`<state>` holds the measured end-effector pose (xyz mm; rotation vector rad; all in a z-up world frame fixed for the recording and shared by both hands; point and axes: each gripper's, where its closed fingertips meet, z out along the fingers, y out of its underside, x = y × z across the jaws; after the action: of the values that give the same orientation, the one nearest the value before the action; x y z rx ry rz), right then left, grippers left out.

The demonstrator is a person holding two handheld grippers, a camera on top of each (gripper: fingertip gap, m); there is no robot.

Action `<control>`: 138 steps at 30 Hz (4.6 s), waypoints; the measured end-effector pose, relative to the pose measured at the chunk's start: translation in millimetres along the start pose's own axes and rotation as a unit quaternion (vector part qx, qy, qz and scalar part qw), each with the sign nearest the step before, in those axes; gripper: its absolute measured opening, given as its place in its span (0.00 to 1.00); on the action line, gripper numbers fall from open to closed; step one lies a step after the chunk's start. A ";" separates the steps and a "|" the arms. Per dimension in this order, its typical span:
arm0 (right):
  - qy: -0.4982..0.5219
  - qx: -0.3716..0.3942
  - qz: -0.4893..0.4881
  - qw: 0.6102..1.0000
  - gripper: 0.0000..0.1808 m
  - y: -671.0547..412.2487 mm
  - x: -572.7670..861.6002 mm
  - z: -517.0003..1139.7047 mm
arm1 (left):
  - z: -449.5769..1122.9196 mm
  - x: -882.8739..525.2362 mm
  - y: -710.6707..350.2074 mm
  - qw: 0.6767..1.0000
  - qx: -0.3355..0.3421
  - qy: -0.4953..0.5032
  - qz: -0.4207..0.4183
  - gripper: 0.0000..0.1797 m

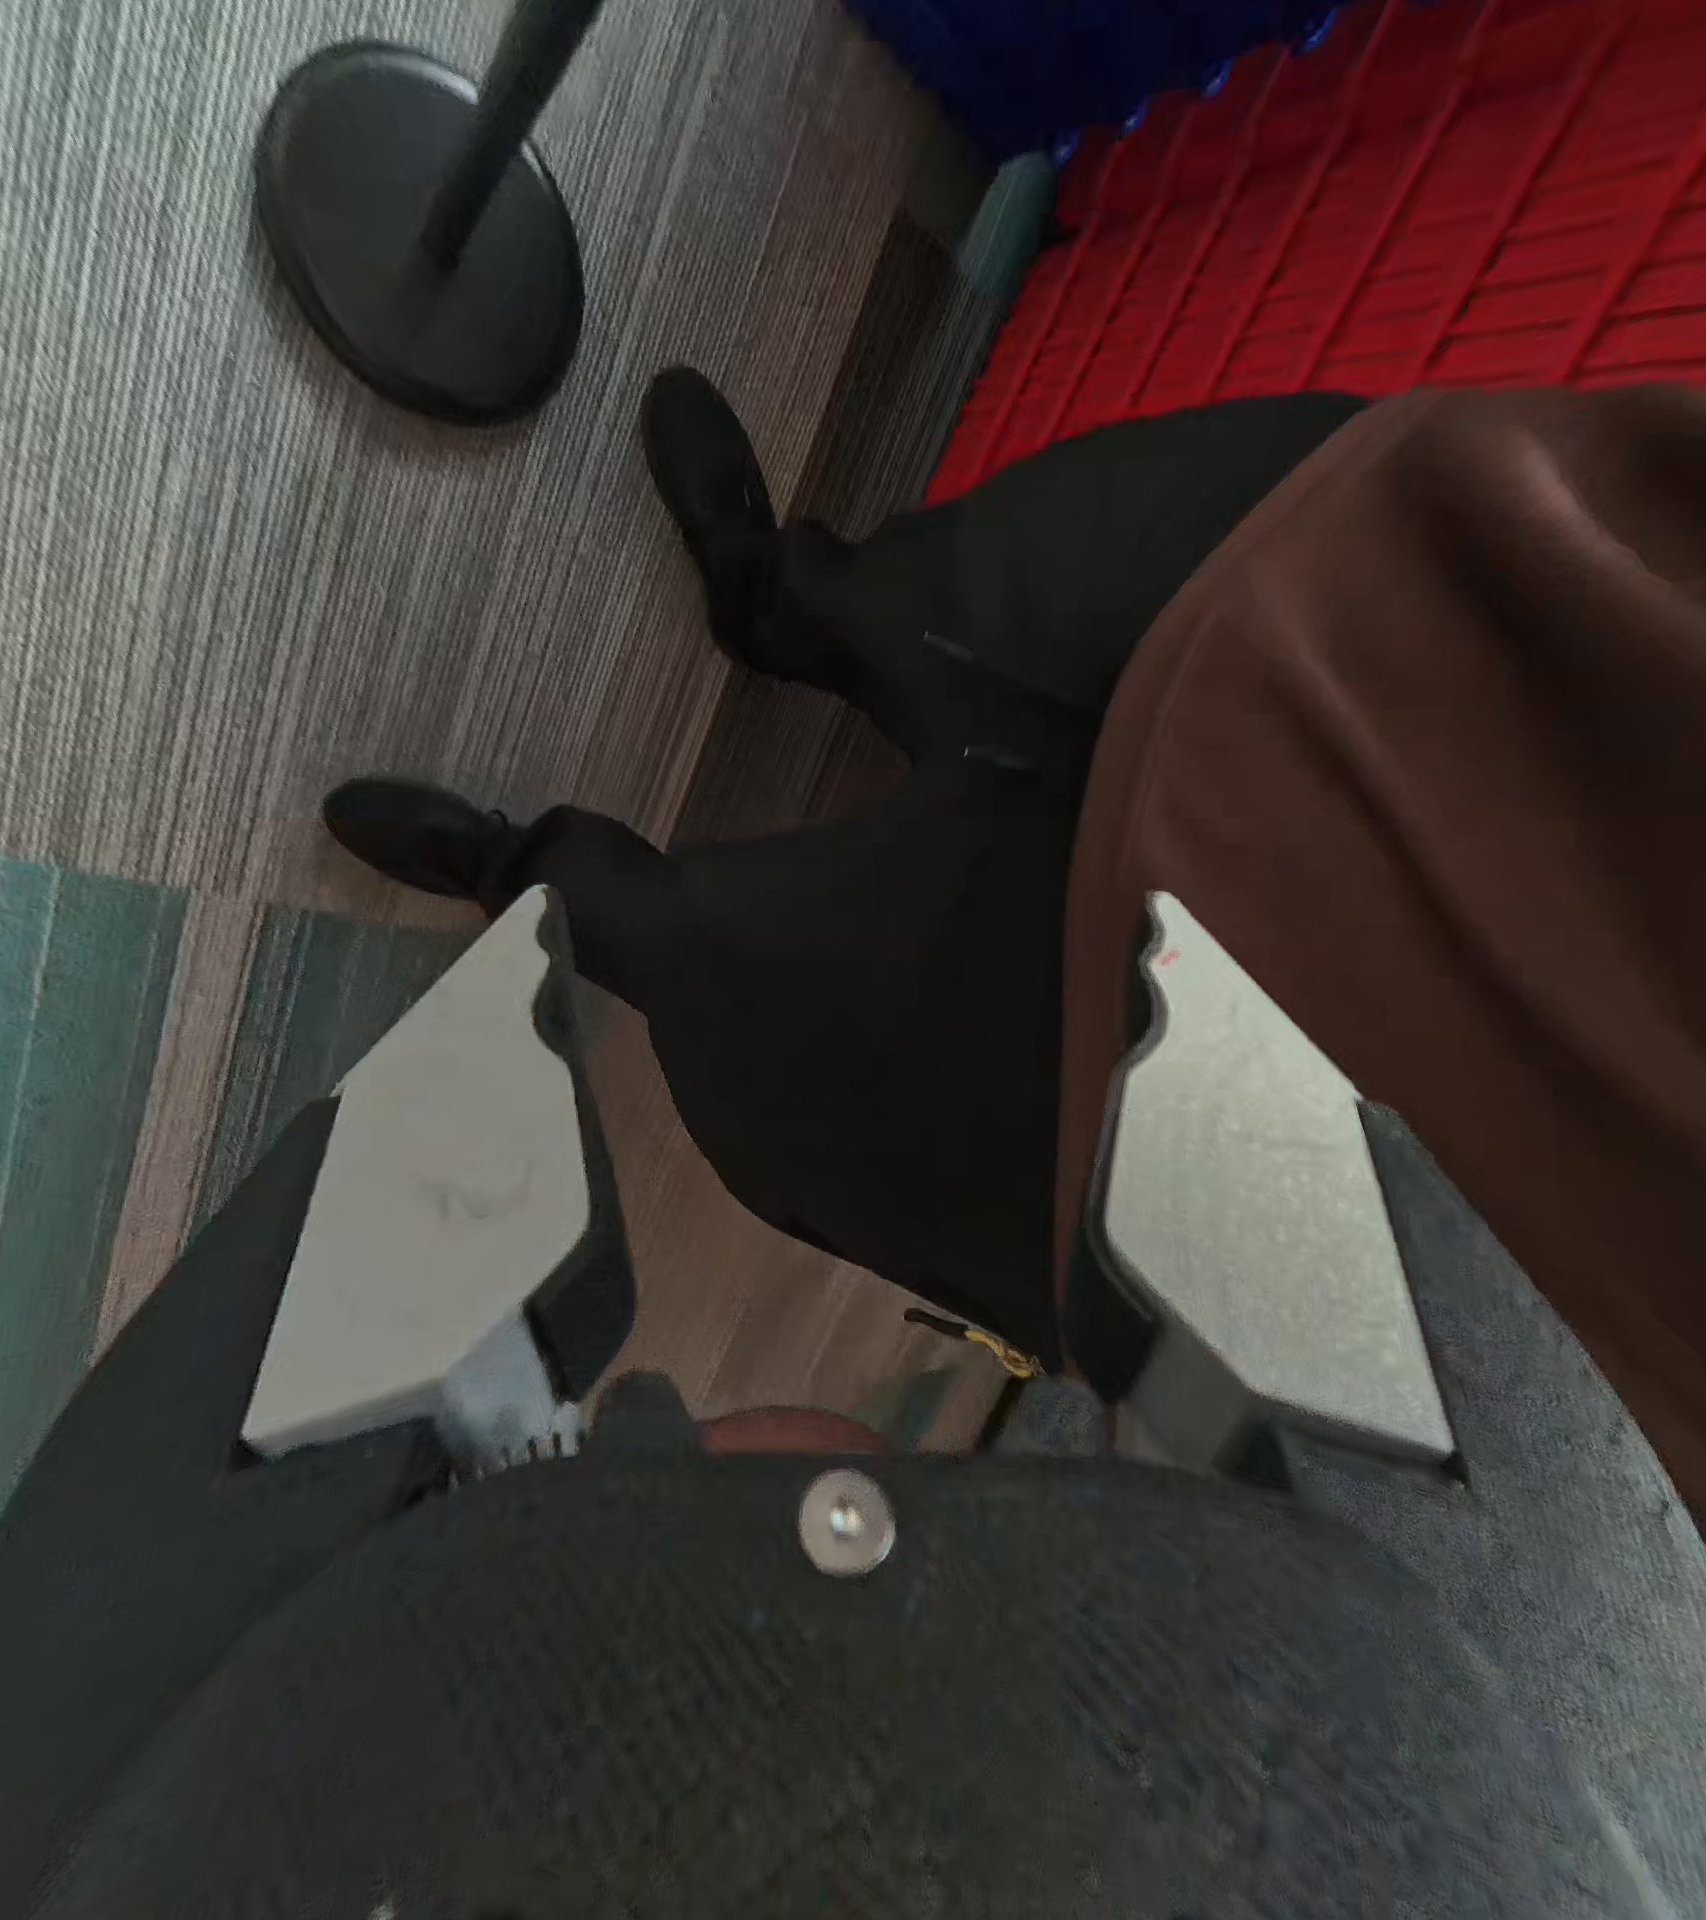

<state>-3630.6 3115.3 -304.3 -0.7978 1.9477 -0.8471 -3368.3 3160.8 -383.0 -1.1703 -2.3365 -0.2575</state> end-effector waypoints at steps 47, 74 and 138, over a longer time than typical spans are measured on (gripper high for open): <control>0.510 0.412 0.219 0.723 0.53 48.0 -54.4 77.5 | -29.5 -37.2 -161.2 0.847 -0.199 0.434 0.235 0.46; 0.466 0.413 0.118 0.774 0.66 -8.2 78.7 74.1 | -68.1 -115.7 -36.1 0.954 -0.234 0.189 0.004 0.45; -0.275 0.589 0.575 0.497 0.86 -52.8 -48.8 7.4 | -34.9 -99.9 -24.9 0.954 -0.237 0.182 0.018 0.42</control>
<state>-3591.6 3121.6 -243.8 0.9520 0.5451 -0.6325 -3325.7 3063.0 -403.8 -1.2474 -1.9765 -0.9776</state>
